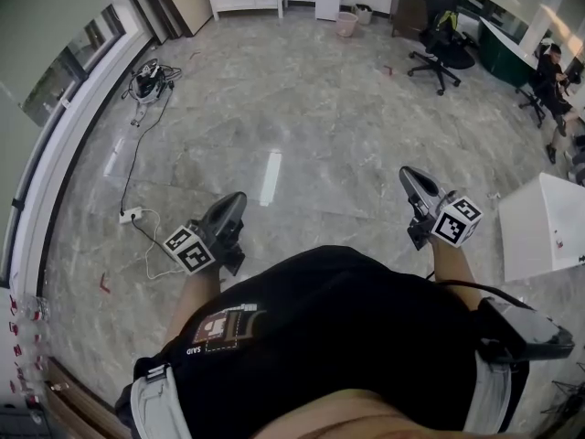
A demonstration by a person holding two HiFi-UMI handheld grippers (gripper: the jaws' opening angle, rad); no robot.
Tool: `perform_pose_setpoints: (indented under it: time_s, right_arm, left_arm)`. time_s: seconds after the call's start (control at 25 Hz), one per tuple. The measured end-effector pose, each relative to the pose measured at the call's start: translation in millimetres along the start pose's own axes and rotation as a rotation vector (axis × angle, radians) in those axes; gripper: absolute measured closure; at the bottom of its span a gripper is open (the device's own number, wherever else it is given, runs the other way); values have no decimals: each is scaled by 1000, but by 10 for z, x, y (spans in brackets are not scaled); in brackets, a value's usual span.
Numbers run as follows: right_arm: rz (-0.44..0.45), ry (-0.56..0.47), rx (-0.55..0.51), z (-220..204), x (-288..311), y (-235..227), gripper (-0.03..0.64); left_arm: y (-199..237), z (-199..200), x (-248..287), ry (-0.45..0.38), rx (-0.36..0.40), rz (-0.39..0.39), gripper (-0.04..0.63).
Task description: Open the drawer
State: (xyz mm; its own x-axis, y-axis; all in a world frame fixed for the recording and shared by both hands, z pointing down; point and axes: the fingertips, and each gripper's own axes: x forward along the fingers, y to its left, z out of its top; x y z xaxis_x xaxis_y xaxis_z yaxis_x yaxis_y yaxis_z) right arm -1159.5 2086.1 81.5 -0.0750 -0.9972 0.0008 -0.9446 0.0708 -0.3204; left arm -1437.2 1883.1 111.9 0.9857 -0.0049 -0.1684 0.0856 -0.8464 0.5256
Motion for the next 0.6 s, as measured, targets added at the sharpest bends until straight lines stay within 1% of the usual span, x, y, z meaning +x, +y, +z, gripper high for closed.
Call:
perform_pose_setpoints:
  time_s: [0.16,0.32,0.48,0.6]
  right_arm:
    - [-1,14,-7,-12,123,-4,626]
    - [-4,13,4,-43,183,-109,626]
    - [6,25,7,-11,248,-283,626]
    - [19,30,21,15,282,-515,626]
  left_arm:
    - [99,79,-80,-6,0,17,606]
    - [170,87,-77,-16,-1,34,605]
    - [191,99,69,-15,6,47,606]
    - [216,85,223,-19,10,70,604]
